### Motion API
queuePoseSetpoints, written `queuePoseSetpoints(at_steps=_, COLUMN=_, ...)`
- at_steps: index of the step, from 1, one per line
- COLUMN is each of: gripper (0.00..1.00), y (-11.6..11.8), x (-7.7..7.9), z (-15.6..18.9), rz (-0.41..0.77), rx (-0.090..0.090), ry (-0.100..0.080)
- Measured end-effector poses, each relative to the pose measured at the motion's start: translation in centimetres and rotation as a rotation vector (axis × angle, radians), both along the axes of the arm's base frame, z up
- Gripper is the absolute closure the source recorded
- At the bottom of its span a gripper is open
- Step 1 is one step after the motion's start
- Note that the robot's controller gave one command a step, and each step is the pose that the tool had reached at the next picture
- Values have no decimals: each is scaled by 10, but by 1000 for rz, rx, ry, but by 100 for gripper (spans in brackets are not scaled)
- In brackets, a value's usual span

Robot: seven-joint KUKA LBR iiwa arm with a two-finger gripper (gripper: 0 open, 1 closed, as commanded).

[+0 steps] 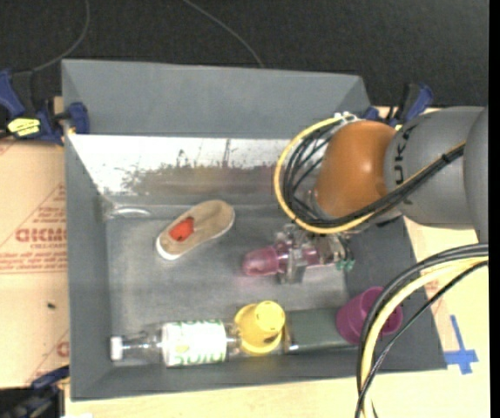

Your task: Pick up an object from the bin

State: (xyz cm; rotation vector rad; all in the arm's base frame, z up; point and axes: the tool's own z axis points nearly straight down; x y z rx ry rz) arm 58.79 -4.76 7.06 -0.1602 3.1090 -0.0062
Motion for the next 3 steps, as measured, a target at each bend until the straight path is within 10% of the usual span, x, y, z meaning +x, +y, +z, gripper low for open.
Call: queuePoseSetpoints(at_steps=3, gripper=100, y=-24, x=15, z=5, rz=13, rx=-2, ry=-15)
